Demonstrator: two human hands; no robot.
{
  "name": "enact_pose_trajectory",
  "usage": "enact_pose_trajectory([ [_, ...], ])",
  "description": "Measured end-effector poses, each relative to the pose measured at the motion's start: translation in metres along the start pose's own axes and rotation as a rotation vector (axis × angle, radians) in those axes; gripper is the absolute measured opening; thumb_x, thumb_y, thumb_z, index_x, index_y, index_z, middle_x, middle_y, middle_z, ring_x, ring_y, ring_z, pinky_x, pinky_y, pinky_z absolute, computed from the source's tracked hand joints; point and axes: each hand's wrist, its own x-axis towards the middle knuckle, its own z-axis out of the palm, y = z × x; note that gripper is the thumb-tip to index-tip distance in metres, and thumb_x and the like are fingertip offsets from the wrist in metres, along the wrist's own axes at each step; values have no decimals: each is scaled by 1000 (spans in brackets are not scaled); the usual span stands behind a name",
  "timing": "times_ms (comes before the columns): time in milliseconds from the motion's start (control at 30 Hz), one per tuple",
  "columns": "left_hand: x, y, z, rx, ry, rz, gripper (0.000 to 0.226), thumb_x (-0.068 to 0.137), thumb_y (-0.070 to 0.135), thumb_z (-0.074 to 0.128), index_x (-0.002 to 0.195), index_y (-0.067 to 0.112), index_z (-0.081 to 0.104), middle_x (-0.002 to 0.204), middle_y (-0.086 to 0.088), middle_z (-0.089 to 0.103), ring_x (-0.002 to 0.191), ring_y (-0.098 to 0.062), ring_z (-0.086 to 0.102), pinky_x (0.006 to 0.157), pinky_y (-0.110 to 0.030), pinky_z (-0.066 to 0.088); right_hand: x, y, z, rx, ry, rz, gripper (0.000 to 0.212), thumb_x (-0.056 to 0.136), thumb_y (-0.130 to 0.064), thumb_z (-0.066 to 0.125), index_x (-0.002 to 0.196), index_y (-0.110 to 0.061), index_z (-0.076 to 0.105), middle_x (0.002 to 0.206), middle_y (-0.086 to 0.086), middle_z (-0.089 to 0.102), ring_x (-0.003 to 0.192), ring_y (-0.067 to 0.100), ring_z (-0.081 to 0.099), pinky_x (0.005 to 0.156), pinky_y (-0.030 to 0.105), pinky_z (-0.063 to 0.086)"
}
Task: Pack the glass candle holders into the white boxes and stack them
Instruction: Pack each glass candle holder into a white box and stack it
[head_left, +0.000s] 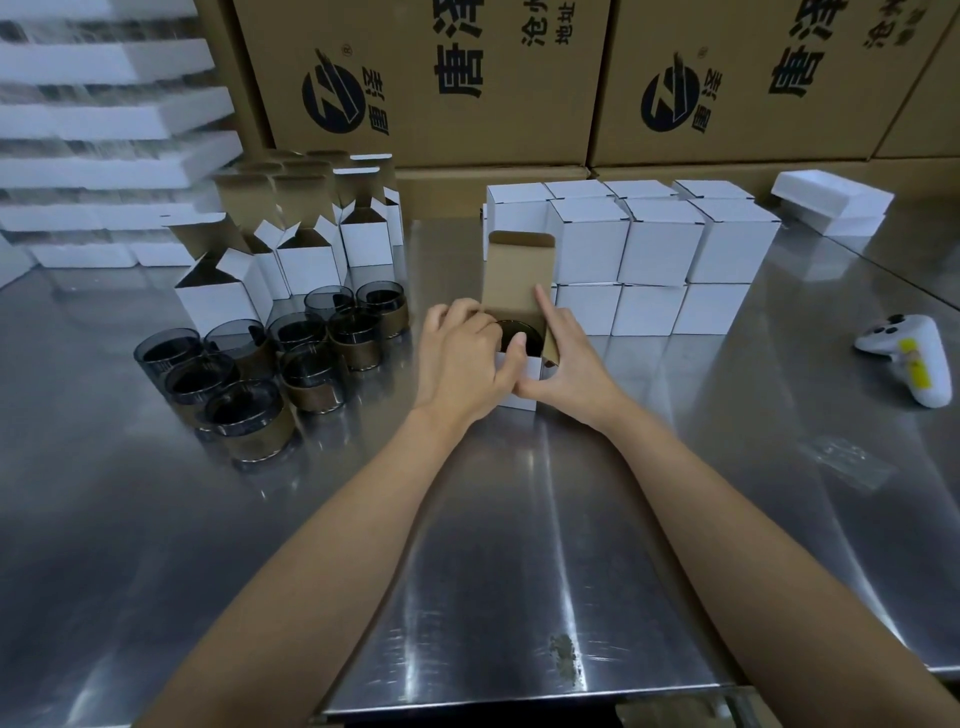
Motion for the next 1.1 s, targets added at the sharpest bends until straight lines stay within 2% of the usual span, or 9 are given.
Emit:
enact_pose_trajectory([
  [267, -2, 0, 8, -59, 77, -40, 56, 95, 37, 30, 82, 7, 75, 110, -6, 62, 104, -22, 57, 89, -37, 33, -1, -3, -2, 8, -25, 21, 109, 66, -58, 67, 154, -33, 7, 119, -13, 39, 119, 11, 43, 103, 36, 42],
  [400, -4, -1, 12, -554, 413, -309, 42, 98, 26, 29, 105, 5, 65, 114, -9, 58, 107, -21, 56, 91, -34, 41, -1, -1, -5, 63, -53, 45, 111, 65, -55, 77, 150, -48, 7, 130, -11, 40, 126, 10, 42, 106, 36, 41],
  [467, -1, -5, 11, -888, 486, -543, 38, 101, 21, 26, 112, 3, 57, 114, -14, 56, 102, -19, 58, 90, -28, 45, -1, 0, -8, 113, -55, 51, 108, 64, -54, 79, 147, -56, 10, 135, -16, 40, 128, -4, 38, 104, 16, 35],
  [567, 5, -15, 11, -1182, 347, -864, 29, 103, 10, 31, 113, 5, 58, 111, -9, 62, 97, -13, 62, 92, -26, 48, -2, -1, -8, 154, -56, 36, 106, 67, -47, 81, 149, -51, 16, 134, -20, 39, 119, -22, 36, 87, -5, 29],
  [667, 7, -16, 16, -1385, 102, -1021, 26, 101, 10, 39, 109, 14, 64, 117, -12, 66, 114, -30, 61, 106, -46, 44, -2, -1, -8, 179, -63, 41, 105, 68, -43, 82, 150, -47, 17, 134, -17, 40, 119, -19, 39, 86, -4, 31],
  [733, 6, -11, 18, -1485, -77, -1001, 33, 103, 27, 40, 118, 10, 65, 119, -14, 67, 113, -34, 62, 103, -51, 46, -2, -1, -8, 181, -78, 47, 103, 68, -47, 81, 149, -51, 17, 131, -25, 40, 121, -15, 41, 91, 1, 34],
  [800, 5, -10, 20, -1533, -172, -946, 43, 102, 39, 38, 126, 12, 62, 120, -12, 68, 113, -31, 63, 104, -49, 45, -2, -1, -7, 171, -91, 54, 102, 68, -51, 80, 147, -56, 16, 128, -33, 37, 123, -7, 43, 99, 19, 44],
  [900, 3, -12, 22, -1492, -181, -830, 38, 101, 31, 42, 131, 10, 54, 124, -9, 63, 119, -26, 58, 105, -41, 43, -1, 0, -6, 153, -87, 49, 102, 68, -51, 79, 147, -56, 15, 126, -34, 37, 123, -5, 43, 100, 35, 48],
  [1100, 4, -13, 17, -1375, -201, -752, 28, 89, 9, 50, 116, 9, 57, 105, -11, 63, 91, -20, 61, 82, -34, 47, -2, -1, -8, 292, -90, 35, 89, 79, -39, 73, 151, -42, 22, 132, -29, 41, 119, -13, 44, 89, 7, 41],
])
